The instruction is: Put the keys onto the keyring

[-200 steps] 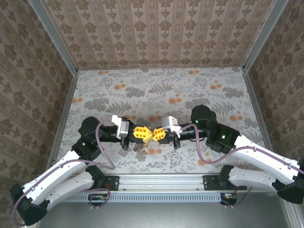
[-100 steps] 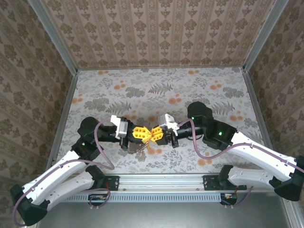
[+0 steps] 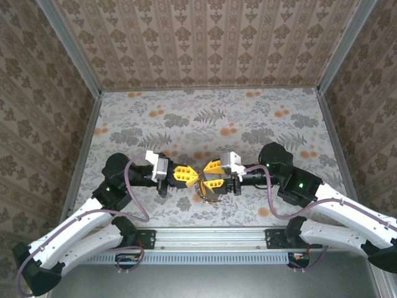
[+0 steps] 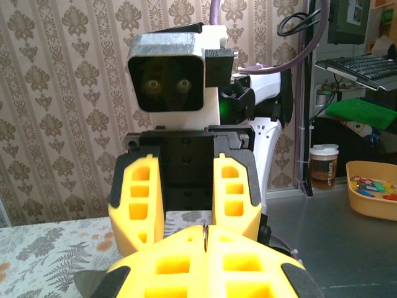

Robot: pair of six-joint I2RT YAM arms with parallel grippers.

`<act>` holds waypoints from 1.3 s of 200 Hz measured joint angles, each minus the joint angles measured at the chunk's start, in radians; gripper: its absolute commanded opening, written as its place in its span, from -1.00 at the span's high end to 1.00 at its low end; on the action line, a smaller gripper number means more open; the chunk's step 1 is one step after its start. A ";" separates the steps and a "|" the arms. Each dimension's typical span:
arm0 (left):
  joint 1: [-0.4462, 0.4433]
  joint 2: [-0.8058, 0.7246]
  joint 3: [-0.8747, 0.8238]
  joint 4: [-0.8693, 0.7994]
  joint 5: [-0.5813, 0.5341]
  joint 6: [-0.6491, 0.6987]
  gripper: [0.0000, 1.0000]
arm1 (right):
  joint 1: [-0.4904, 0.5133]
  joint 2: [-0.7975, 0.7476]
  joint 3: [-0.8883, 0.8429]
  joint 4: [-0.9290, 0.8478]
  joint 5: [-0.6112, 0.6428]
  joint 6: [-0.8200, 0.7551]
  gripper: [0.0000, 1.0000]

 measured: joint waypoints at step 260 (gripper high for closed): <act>0.000 0.002 0.001 -0.012 0.007 0.000 1.00 | 0.000 0.100 -0.010 0.100 -0.061 0.008 0.86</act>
